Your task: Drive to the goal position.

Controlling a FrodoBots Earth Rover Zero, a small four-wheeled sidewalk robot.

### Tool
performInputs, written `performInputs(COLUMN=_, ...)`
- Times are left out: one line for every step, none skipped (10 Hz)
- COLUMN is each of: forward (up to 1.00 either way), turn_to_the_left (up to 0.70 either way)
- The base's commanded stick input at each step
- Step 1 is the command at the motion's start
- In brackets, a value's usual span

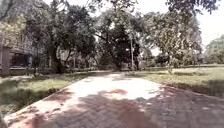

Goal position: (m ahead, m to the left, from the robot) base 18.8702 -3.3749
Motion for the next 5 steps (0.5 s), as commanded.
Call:
performInputs(forward=0.70, turn_to_the_left=0.00)
performInputs(forward=0.70, turn_to_the_left=0.00)
performInputs(forward=0.70, turn_to_the_left=0.00)
performInputs(forward=0.70, turn_to_the_left=0.00)
performInputs(forward=0.70, turn_to_the_left=0.00)
